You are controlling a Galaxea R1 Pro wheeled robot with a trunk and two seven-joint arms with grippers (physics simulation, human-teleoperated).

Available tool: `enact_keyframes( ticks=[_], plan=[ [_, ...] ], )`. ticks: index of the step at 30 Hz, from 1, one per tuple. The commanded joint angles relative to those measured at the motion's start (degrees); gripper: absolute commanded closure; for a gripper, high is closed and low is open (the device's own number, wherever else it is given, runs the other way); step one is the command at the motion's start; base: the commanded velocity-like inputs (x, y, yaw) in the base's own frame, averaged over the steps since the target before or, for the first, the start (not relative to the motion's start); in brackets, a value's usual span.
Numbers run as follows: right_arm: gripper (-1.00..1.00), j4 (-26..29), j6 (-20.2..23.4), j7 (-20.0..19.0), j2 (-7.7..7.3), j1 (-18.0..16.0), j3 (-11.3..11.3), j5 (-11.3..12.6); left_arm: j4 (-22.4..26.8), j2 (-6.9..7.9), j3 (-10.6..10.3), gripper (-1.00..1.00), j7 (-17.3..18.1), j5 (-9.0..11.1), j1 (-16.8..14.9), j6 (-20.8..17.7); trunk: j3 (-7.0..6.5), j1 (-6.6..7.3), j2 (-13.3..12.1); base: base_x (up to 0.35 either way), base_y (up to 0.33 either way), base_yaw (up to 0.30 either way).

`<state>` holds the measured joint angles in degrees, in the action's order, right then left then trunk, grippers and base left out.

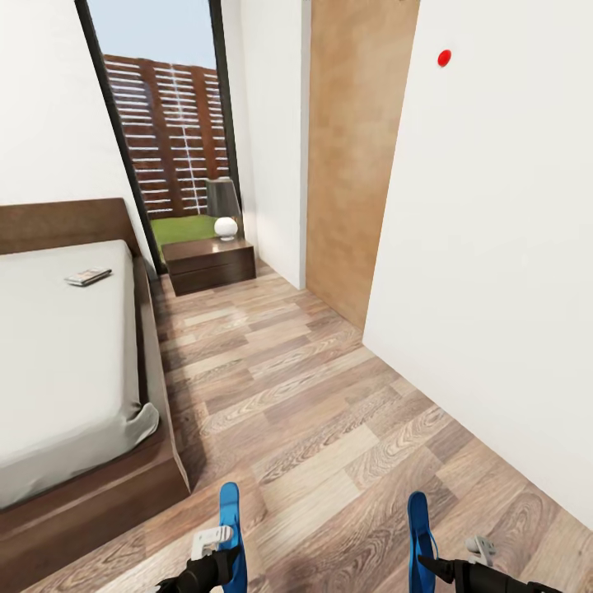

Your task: In the bedroom, move the book from the bed onto either nightstand, and place the two sandals side by side next to the bed.

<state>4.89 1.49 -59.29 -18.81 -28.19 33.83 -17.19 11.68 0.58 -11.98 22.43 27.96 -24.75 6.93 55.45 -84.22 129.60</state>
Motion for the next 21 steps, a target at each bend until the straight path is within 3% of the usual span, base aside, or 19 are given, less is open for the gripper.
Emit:
enact_keyframes(
  ticks=[1,7,21],
  plan=[
    [1.00,0.0,0.2,-0.2,0.00,0.0,0.4,-0.5,-0.1,0.04,-0.5,1.00,0.1,0.4,0.0,0.3,-0.13,0.24,-0.4,0.000,0.000,0.000],
    [1.00,0.0,0.2,-0.2,0.00,0.0,0.4,-0.5,-0.1,0.04,-0.5,1.00,0.1,0.4,0.0,0.3,-1.21,1.55,-2.8,0.000,0.000,0.000],
    [1.00,0.0,0.2,-0.2,0.08,0.0,0.3,-0.5,-0.2,0.02,-0.5,1.00,0.0,0.4,0.0,0.4,-1.21,1.55,-2.8,0.000,0.000,0.000]
  ],
)
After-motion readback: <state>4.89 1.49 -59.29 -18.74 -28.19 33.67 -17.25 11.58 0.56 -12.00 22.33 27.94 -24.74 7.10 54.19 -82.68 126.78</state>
